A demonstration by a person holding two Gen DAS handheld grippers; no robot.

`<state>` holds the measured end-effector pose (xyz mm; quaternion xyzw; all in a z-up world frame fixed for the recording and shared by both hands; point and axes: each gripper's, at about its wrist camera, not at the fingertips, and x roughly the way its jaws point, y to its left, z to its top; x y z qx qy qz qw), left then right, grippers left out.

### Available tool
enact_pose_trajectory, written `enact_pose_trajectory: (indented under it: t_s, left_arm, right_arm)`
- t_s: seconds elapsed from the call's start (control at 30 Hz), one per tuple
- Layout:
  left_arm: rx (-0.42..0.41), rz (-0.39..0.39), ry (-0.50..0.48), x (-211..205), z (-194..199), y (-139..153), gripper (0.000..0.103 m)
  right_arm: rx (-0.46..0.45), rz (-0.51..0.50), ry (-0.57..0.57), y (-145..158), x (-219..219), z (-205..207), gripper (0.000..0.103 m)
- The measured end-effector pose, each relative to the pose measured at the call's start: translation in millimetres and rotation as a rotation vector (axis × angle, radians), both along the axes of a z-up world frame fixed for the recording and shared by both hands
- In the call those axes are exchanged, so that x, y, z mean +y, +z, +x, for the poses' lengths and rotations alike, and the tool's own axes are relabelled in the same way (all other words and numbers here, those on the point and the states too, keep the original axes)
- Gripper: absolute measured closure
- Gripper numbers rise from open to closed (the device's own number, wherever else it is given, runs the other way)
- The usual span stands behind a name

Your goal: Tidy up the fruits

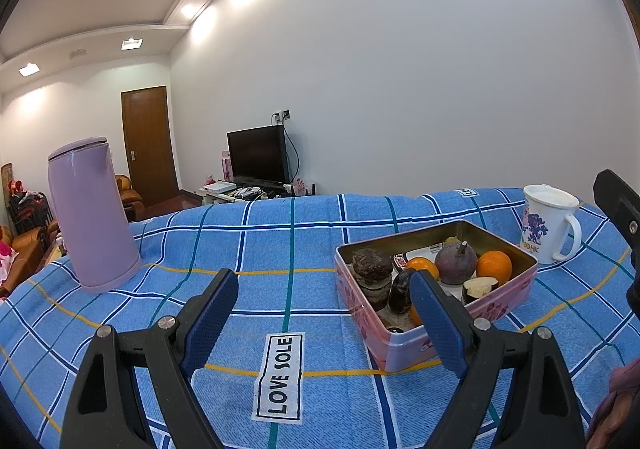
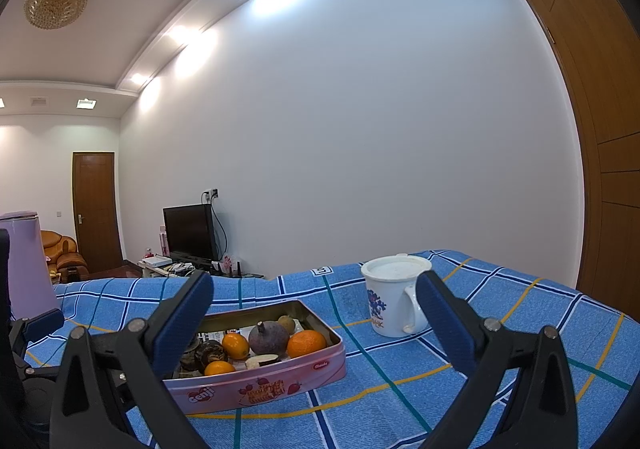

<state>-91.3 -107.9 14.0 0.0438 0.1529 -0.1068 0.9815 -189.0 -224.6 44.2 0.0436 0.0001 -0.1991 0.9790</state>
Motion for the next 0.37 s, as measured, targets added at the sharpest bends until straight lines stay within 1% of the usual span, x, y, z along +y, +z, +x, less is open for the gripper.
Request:
enact_pose_trajectory:
  t_s: [0.13, 0.37]
  left_arm:
    - [0.0, -0.01, -0.015, 0.7, -0.3, 0.5, 0.014]
    - [0.006, -0.007, -0.015, -0.9, 1.2, 0.6, 0.014]
  right_arm:
    - [0.001, 0.0, 0.0, 0.0, -0.1, 0.0, 0.0]
    - [0.006, 0.002, -0.002, -2.1, -0.6, 0.3, 0.0]
